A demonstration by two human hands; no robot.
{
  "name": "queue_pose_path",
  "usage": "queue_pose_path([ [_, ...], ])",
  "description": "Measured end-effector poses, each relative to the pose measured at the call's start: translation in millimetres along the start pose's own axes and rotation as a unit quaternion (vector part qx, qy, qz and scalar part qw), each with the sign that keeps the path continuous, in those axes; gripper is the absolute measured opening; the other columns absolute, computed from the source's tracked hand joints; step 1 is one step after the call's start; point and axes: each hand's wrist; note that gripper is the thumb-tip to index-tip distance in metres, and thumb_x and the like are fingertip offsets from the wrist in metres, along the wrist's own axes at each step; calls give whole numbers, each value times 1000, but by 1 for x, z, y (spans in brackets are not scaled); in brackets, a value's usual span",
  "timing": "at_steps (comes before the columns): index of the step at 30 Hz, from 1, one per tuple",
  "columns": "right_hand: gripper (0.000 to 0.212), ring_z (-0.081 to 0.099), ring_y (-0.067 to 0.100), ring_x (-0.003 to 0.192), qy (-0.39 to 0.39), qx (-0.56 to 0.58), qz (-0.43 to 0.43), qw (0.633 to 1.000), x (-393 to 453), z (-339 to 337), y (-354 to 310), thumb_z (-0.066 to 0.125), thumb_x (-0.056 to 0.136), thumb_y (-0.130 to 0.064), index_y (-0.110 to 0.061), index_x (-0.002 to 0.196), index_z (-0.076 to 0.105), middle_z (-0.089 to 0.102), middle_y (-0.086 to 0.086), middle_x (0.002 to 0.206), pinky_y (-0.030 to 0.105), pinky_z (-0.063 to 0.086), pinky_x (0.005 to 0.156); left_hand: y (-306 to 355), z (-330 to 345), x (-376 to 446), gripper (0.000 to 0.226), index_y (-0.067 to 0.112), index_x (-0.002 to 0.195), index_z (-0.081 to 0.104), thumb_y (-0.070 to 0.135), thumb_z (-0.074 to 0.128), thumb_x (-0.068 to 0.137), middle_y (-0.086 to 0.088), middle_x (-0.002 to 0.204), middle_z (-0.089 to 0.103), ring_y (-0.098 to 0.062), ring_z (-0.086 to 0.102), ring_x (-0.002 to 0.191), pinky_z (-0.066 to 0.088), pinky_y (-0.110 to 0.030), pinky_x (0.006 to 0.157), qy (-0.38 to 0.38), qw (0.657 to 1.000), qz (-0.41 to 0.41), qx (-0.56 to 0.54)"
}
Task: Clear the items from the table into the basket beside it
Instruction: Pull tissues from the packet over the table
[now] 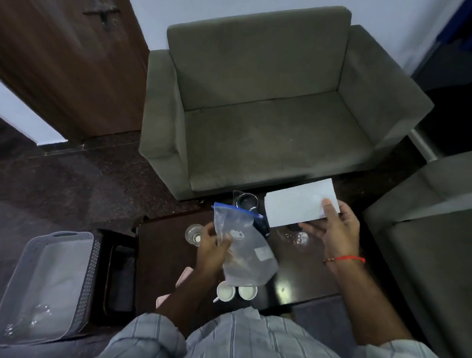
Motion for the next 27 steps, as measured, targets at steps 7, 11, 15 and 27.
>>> queue_pose_path([
  [7, 3, 72, 30, 73, 54, 6, 105, 993, 23, -55, 39, 58, 98, -10, -11, 98, 60, 68, 18, 103, 48, 64, 64, -44, 87, 7, 14, 3, 109, 62, -4, 63, 96, -22, 103, 65, -36, 65, 93, 56, -58, 93, -73, 967, -238, -44],
  [11, 4, 75, 28, 73, 81, 3, 161, 984, 45, -89, 74, 59, 98, -9, -12, 95, 60, 68, 22, 107, 45, 64, 59, -66, 136, 20, 25, 11, 82, 55, -9, 61, 96, -9, 80, 58, -23, 59, 68, 51, -36, 63, -61, 958, -276, -50],
  [15, 4, 73, 34, 88, 94, 3, 198, 976, 65, -125, 105, 61, 96, -10, -14, 96, 61, 67, 26, 119, 52, 63, 70, -82, 176, 38, 15, 10, 111, 55, -2, 55, 101, -9, 87, 59, -20, 58, 72, 55, -32, 61, -82, 948, -304, -57],
  [27, 6, 75, 28, 77, 87, 4, 227, 970, 69, -164, 119, 60, 97, -8, -13, 96, 62, 68, 25, 109, 40, 62, 58, -84, 180, 49, 40, -1, 139, 57, 14, 63, 102, -18, 135, 64, -34, 61, 128, 46, -46, 112, -27, 988, -34, 147],
])
Point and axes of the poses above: each hand's wrist, its own x-axis towards the middle knuckle, its own z-axis out of the palm, y = z × x
